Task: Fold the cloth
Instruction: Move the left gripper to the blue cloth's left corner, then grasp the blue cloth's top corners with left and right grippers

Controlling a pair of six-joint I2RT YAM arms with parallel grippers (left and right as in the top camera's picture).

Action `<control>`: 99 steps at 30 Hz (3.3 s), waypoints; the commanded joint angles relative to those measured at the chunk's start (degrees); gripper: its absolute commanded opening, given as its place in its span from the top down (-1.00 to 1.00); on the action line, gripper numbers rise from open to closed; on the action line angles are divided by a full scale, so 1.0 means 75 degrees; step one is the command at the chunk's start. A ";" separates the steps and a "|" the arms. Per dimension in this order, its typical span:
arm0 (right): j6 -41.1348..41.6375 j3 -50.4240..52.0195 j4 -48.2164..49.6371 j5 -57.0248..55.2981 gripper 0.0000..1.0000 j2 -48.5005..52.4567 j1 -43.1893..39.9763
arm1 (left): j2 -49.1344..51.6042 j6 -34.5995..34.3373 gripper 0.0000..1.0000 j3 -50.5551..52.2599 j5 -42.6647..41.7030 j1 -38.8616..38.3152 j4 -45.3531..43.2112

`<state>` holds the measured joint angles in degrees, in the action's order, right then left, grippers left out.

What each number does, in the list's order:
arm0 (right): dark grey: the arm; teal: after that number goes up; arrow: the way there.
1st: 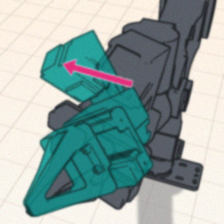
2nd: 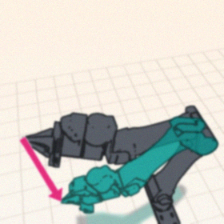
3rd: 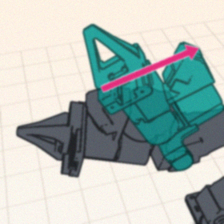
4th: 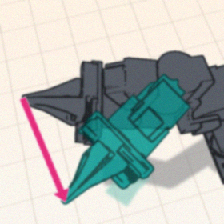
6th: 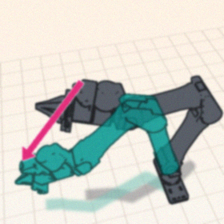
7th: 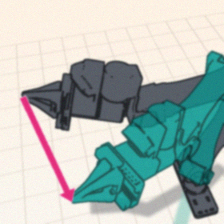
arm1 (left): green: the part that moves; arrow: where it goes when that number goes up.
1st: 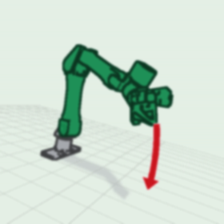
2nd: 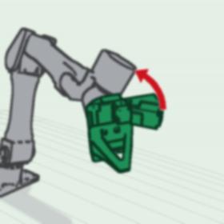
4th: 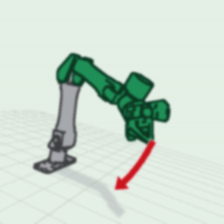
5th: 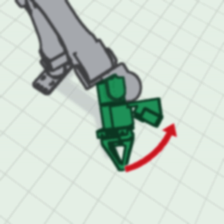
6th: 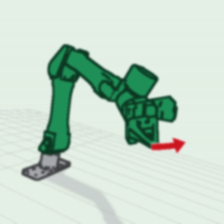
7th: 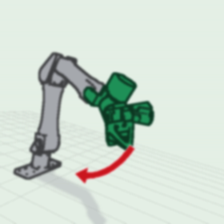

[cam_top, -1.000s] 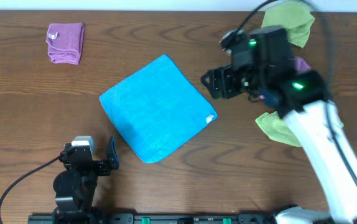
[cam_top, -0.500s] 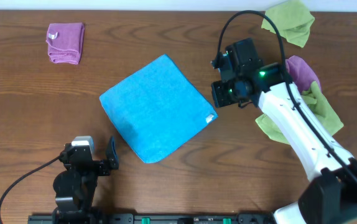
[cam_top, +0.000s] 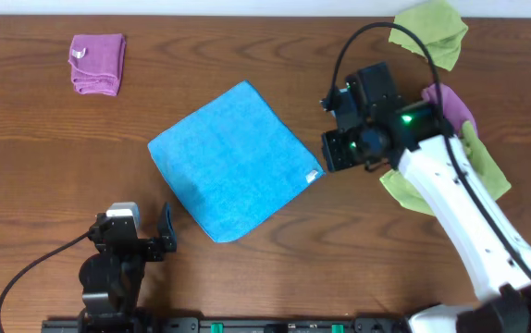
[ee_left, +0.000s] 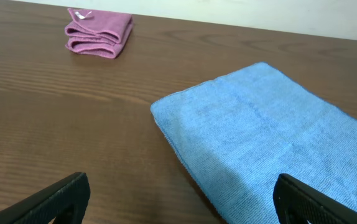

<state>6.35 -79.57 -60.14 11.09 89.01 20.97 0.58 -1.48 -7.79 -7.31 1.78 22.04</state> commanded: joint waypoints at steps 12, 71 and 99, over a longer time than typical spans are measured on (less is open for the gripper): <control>-0.0175 0.0038 -0.0012 0.0157 0.97 -0.0425 0.0044 | -0.0044 -0.4674 -0.91 0.0160 -0.3576 0.0009 -0.0219; -0.0691 0.0041 0.1862 0.0460 0.98 0.0653 -0.0938 | 1.1844 -0.1067 0.88 -0.7399 0.0239 -0.1107 0.1504; -0.1513 0.0041 0.1961 0.0889 0.97 0.3526 0.0102 | 1.4259 -0.1719 0.89 -0.7353 0.1658 -0.1134 0.0396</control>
<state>-3.44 -79.35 -45.39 17.61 114.74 21.41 106.54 -13.74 -63.26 3.25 -6.55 25.54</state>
